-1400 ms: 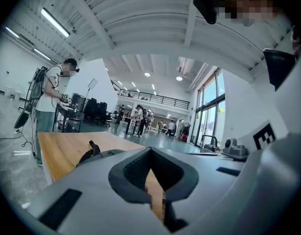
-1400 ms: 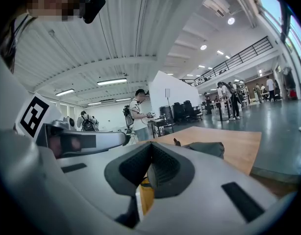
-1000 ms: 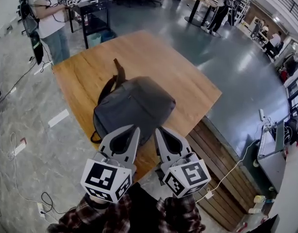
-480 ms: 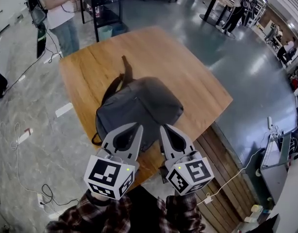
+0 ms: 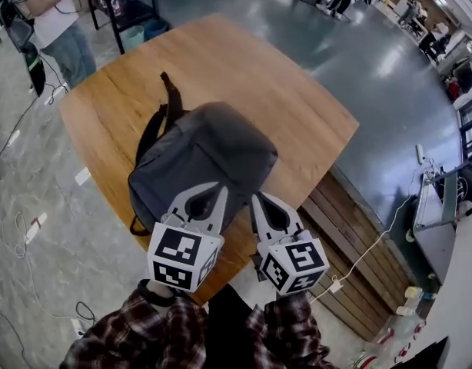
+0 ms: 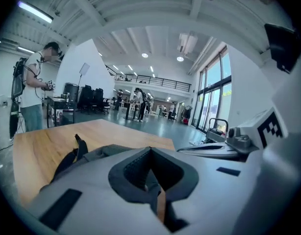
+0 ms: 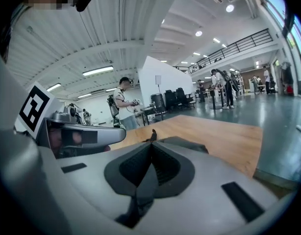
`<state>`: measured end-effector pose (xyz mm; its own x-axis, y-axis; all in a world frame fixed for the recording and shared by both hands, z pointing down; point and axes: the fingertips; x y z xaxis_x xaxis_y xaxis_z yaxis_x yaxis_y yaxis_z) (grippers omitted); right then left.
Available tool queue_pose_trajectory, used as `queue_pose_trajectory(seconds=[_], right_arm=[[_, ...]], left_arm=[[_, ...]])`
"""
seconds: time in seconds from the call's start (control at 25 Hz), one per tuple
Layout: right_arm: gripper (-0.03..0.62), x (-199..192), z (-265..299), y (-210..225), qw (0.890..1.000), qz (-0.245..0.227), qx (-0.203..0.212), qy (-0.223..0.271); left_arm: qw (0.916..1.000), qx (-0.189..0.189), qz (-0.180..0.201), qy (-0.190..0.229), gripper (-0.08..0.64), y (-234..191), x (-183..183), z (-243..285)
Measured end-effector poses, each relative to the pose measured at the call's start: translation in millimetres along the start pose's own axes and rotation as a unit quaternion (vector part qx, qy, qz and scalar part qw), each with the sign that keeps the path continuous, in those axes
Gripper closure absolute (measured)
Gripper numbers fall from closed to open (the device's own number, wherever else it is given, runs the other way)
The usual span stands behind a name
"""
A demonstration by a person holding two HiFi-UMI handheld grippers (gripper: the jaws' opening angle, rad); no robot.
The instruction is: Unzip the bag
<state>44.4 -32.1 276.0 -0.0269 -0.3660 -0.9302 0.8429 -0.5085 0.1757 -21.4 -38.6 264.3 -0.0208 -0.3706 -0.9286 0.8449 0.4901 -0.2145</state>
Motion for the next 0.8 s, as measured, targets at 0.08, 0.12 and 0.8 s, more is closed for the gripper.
queue_pose_trajectory(seconds=[0.08, 0.12, 0.8], right_arm=[[0.581, -27, 6, 16, 0.999, 0.016, -0.013, -0.027], [0.581, -41, 9, 24, 0.999, 0.025, -0.019, -0.039], [0.580, -195, 59, 59, 0.981, -0.051, 0.010, -0.185]], left_arm=[[0.9994, -0.011, 0.007, -0.031, 0.553, 0, -25, 18], [0.9987, -0.016, 0.011, -0.046, 0.554, -1, -37, 26], [0.9783, -0.027, 0.014, -0.205, 0.554, -45, -187, 99]])
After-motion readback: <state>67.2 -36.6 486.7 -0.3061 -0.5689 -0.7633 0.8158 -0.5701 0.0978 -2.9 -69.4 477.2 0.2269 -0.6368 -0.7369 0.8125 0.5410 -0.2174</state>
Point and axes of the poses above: the fingertips, and each gripper's own axes: z forward along the fingers, y to its right, x out of its top
